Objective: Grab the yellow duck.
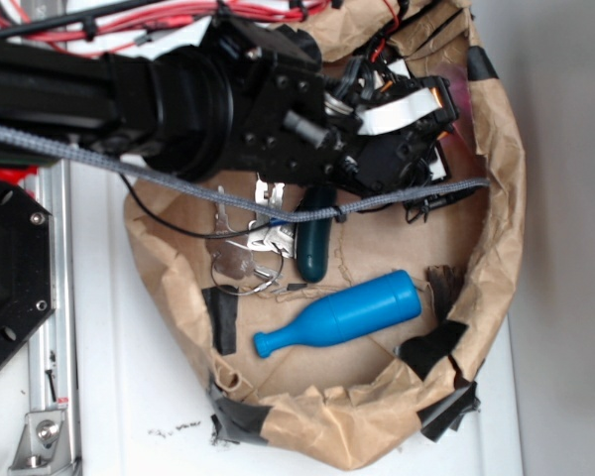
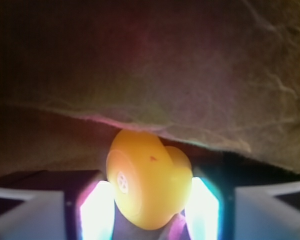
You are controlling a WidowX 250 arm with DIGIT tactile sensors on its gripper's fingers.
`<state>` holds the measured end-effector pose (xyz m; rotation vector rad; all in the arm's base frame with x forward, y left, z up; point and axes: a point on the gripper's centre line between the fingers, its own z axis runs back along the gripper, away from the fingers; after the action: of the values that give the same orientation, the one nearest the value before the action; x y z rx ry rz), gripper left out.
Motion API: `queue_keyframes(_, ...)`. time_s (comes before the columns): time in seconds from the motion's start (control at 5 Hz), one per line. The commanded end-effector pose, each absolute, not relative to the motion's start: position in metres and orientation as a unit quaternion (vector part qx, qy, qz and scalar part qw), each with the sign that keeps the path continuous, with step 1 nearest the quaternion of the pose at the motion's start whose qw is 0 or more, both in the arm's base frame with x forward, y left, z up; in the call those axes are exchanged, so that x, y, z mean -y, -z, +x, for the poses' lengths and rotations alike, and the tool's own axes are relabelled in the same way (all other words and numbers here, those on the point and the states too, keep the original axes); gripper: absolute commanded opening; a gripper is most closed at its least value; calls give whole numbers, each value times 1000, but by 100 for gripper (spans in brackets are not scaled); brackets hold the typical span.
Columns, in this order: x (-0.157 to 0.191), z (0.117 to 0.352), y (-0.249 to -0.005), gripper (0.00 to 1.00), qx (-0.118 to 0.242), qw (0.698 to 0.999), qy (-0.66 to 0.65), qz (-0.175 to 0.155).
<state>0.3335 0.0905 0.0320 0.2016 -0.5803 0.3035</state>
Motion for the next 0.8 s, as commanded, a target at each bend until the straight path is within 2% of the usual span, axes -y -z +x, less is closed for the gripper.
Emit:
queue_keyframes(0.0,-109,349,-59,0,301,934,-160,107)
queue_keyframes(0.2,-107,347,-63,0,304,934,-155,102)
queue_keyframes(0.4,-81,334,-84,0,313,938,-137,65)
queue_keyframes(0.6,-47,312,-109,0,297,946,-119,52)
